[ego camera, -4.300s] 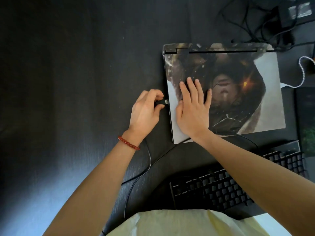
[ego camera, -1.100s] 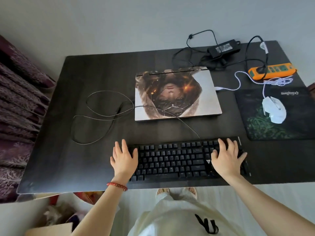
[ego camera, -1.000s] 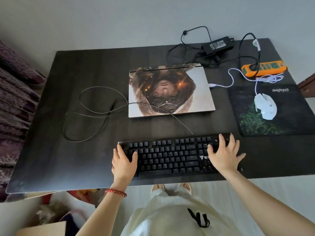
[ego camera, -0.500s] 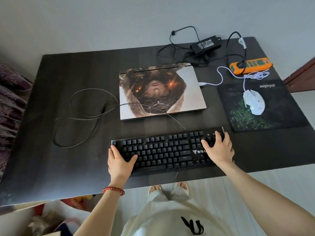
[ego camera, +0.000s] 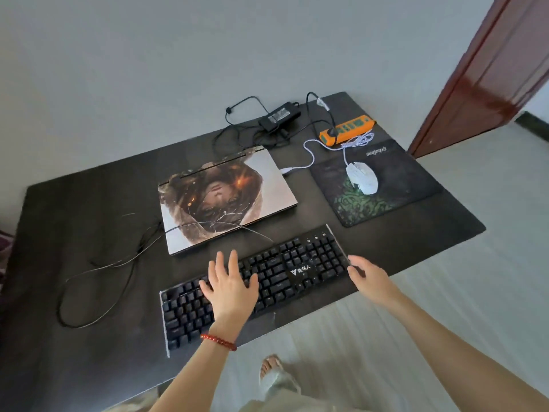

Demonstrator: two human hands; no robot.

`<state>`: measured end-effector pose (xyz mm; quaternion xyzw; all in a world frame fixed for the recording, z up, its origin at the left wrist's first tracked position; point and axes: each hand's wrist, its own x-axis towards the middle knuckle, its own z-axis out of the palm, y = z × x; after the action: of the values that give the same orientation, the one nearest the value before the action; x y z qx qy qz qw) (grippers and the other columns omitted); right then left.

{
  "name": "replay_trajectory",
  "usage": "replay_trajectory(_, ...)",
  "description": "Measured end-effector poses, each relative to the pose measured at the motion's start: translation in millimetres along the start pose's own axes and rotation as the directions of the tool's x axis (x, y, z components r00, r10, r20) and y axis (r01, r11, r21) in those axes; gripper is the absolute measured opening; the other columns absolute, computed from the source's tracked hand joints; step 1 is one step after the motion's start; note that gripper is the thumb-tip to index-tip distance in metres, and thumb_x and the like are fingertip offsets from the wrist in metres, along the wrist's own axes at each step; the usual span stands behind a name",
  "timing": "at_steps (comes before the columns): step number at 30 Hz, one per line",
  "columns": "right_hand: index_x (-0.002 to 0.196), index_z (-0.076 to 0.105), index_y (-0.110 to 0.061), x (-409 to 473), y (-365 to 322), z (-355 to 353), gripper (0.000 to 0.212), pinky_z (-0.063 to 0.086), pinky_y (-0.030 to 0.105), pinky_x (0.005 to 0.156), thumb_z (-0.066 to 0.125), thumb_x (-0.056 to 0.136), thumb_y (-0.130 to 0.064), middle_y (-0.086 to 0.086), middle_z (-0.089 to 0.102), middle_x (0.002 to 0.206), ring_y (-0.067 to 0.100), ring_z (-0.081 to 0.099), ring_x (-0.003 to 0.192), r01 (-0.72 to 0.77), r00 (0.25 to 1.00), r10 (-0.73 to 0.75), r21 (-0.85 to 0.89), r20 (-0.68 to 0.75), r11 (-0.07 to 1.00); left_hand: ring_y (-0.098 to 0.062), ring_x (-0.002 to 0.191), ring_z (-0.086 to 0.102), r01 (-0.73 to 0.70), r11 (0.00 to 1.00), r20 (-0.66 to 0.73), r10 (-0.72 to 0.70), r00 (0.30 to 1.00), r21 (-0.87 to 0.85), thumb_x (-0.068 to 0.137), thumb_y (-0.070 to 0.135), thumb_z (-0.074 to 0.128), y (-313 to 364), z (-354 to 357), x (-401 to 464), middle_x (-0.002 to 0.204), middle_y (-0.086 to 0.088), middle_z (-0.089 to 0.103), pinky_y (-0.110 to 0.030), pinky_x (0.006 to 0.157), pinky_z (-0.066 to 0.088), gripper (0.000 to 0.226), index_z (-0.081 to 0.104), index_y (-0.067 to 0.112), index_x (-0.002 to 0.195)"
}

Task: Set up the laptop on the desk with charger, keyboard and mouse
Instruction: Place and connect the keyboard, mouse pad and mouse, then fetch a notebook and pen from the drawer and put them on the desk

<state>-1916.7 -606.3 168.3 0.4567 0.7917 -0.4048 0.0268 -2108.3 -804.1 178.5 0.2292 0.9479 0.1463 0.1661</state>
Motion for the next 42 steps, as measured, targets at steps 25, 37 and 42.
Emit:
replay_trajectory(25,0.113,0.061,-0.01,-507.5,578.4,-391.0,0.028,0.044,0.025,0.081,0.04,0.097,-0.015,0.008,0.069,0.106,0.012,0.057,0.088,-0.37,0.366,0.727,0.625,-0.581,0.687,-0.017,0.108,0.057,-0.888,0.031,0.422,0.887,-0.187,-0.459,0.092,0.03,0.05,707.7,314.0,-563.4,0.115,-0.003,0.062,-0.027,0.09,0.044,0.029,0.061,0.014,0.114)
replay_trajectory(37,0.112,0.062,-0.009,-781.2,837.5,-511.5,0.027,0.048,0.033,0.088,0.041,0.096,-0.015,0.008,0.069,0.102,0.018,0.06,0.088,-0.294,-0.1,0.892,0.87,-0.441,0.396,-0.017,0.106,0.06,-0.699,-0.148,0.438,0.684,-0.583,-0.7,0.089,0.028,0.054,926.5,473.1,-974.0,0.111,0.001,0.066,-0.031,0.091,0.047,0.023,0.062,0.018,0.108)
replay_trajectory(42,0.111,0.063,-0.011,-914.3,941.4,-504.2,0.027,0.044,0.024,0.079,0.041,0.096,-0.015,0.006,0.07,0.097,0.016,0.059,0.087,-0.2,-0.331,0.888,0.943,-0.32,0.266,-0.018,0.104,0.062,-0.58,-0.269,0.38,0.538,-0.753,-0.769,0.088,0.023,0.057,958.9,545.8,-1170.1,0.109,-0.005,0.068,-0.027,0.09,0.047,0.023,0.064,0.011,0.107)
